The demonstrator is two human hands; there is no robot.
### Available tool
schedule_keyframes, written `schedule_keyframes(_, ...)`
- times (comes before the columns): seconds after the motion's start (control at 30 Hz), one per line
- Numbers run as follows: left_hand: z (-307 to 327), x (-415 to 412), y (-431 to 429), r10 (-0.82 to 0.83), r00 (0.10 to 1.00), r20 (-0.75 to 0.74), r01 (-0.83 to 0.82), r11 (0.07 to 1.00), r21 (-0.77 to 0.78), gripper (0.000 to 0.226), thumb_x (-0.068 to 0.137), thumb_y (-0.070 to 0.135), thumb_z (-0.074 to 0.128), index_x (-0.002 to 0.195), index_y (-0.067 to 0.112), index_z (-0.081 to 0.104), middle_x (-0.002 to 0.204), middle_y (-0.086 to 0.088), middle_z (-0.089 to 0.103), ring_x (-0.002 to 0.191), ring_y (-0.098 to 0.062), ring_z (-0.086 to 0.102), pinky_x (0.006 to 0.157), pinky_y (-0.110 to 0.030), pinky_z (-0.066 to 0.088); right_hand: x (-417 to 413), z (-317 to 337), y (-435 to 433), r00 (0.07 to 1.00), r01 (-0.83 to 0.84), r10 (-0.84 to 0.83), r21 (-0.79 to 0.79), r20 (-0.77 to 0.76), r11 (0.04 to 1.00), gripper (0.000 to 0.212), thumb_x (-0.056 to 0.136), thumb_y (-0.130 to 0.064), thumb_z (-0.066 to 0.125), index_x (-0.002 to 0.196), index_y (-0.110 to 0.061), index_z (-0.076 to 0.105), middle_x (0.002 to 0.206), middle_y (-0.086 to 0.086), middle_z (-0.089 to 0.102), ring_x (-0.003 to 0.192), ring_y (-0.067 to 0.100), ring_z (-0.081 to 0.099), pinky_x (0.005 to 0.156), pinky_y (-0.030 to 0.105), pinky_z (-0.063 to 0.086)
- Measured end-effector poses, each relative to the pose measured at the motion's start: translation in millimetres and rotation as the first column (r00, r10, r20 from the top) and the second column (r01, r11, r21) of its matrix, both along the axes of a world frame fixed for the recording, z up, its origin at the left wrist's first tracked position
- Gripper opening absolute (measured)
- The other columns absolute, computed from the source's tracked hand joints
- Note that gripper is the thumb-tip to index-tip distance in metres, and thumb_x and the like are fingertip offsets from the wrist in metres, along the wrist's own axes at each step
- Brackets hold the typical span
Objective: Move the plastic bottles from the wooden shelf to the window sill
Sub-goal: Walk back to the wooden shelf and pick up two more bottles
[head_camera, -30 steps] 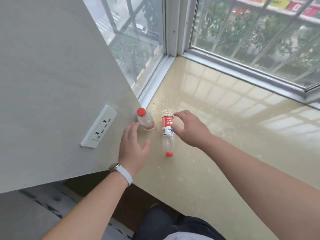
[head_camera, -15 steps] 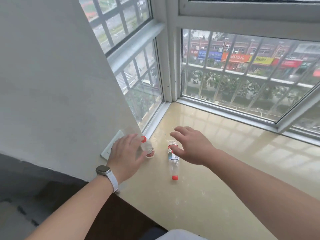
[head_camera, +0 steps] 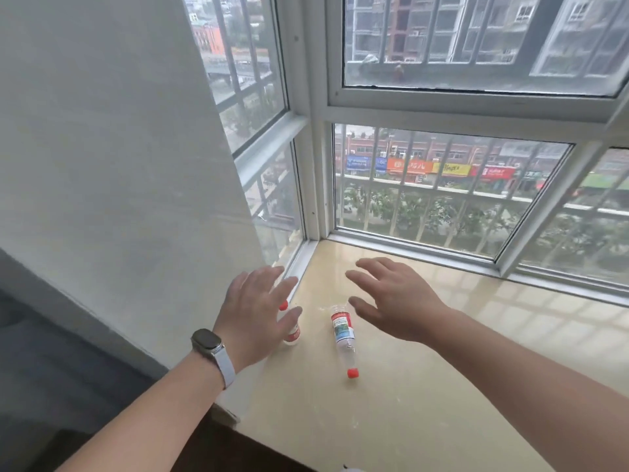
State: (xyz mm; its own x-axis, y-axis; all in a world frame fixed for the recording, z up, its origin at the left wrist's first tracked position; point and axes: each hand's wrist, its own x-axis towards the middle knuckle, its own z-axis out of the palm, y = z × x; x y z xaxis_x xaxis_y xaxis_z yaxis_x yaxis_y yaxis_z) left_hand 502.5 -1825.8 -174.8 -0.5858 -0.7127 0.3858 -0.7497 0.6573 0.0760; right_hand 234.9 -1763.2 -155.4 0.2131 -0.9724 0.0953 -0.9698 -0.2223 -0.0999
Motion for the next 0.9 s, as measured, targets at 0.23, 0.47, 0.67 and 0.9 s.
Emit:
schedule_keyframes(0.23, 2, 14, -6, -0.137, 0.988, -0.066, 0.132, 0.989, -0.067, 0.047, 0.088, 0.045, 0.048, 0.122, 0.018, 0.065, 0.127, -0.011, 0.066, 0.124, -0.033, 0.056, 0.106, -0.049, 0.027, 22, 20, 24, 0.988, 0.139, -0.140, -0.023, -0.061, 0.990, 0.057, 0.091, -0.054, 0.035, 0.129, -0.020, 0.061, 0.130, 0.007, 0.061, 0.117, 0.032, 0.057, 0.091, 0.043, 0.048)
schedule_keyframes(0.47, -1, 6, -12, -0.256, 0.966, -0.039, 0.257, 0.966, 0.009, 0.050, 0.087, 0.047, 0.048, 0.121, 0.017, 0.067, 0.125, -0.011, 0.067, 0.116, -0.036, 0.063, 0.104, -0.049, 0.035, 35, 30, 55, 0.955, 0.287, -0.288, -0.021, -0.066, 0.958, 0.061, 0.091, -0.056, 0.033, 0.133, -0.020, 0.058, 0.136, 0.008, 0.057, 0.122, 0.031, 0.053, 0.098, 0.044, 0.044)
schedule_keyframes(0.67, 13, -27, -12, -0.361, 0.932, 0.000, 0.361, 0.930, 0.068, 0.052, 0.088, 0.047, 0.047, 0.124, 0.016, 0.068, 0.128, -0.009, 0.067, 0.119, -0.037, 0.062, 0.102, -0.055, 0.048, 21, 39, 82, 0.912, 0.405, -0.406, -0.035, -0.062, 0.914, 0.062, 0.091, -0.057, 0.031, 0.134, -0.020, 0.056, 0.137, 0.006, 0.056, 0.124, 0.030, 0.052, 0.100, 0.044, 0.043)
schedule_keyframes(0.9, 28, -105, 14, -0.590, 0.808, -0.005, 0.588, 0.806, -0.068, 0.048, 0.091, 0.043, 0.050, 0.126, 0.016, 0.068, 0.130, -0.009, 0.066, 0.118, -0.036, 0.059, 0.097, -0.048, 0.044, -14, 40, 155, 0.815, 0.569, -0.576, -0.099, -0.062, 0.816, 0.060, 0.091, -0.055, 0.034, 0.131, -0.019, 0.059, 0.135, 0.009, 0.058, 0.120, 0.032, 0.055, 0.096, 0.046, 0.046)
